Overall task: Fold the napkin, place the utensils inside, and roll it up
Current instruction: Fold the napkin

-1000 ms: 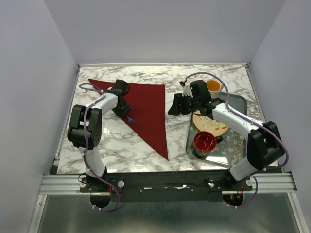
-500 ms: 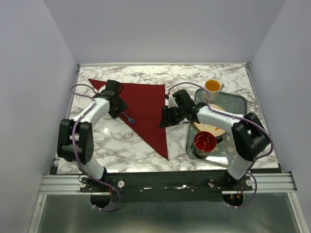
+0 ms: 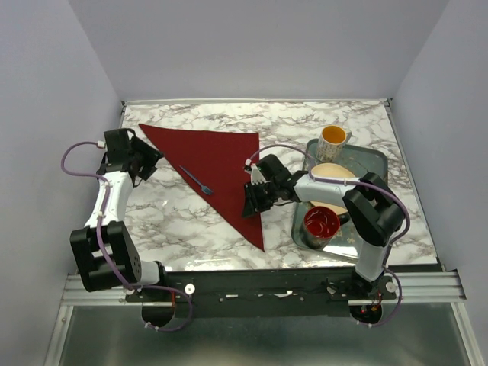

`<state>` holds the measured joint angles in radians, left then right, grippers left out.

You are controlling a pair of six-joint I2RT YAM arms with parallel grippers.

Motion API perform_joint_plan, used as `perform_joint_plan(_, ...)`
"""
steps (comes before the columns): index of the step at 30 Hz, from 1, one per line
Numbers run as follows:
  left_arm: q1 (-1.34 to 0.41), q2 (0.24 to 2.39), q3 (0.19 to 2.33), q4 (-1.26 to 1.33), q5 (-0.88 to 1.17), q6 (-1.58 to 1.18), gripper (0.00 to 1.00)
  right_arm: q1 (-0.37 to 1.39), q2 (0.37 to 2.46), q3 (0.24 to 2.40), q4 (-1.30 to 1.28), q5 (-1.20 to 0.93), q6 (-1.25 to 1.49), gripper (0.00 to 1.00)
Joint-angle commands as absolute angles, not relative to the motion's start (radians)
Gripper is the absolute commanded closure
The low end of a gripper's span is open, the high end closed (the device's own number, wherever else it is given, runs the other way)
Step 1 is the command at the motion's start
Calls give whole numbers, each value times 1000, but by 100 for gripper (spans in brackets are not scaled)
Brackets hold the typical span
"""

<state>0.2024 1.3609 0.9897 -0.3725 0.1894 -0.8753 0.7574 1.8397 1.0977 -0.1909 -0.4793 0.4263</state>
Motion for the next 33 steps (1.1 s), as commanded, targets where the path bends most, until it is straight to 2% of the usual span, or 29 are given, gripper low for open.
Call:
perform_joint_plan(1,248,1385,966,-285,353,-867,34,756,1876,1011,-141,-476,431,69)
perform_joint_plan(8,264,1364,930,-227,393,-873,34,744,1878,943,-141,-380,425,71)
perform_joint_plan(16,282,1381,992,-265,405,-822,33,654,1761,833,-193,-201,424,73)
perform_joint_plan(23,285,1491,1051,-271,426,-837,34,650,1701,909,-244,-296,347,71)
perform_joint_plan(26,304,1569,1075,-267,433,-871,34,650,1680,987,-265,-305,324,68)
perform_joint_plan(29,311,1627,1100,-243,420,-908,34,650,1703,1069,-311,-299,304,59)
perform_joint_plan(33,316,1663,1130,-213,344,-920,28,650,1752,1190,-339,-325,302,53)
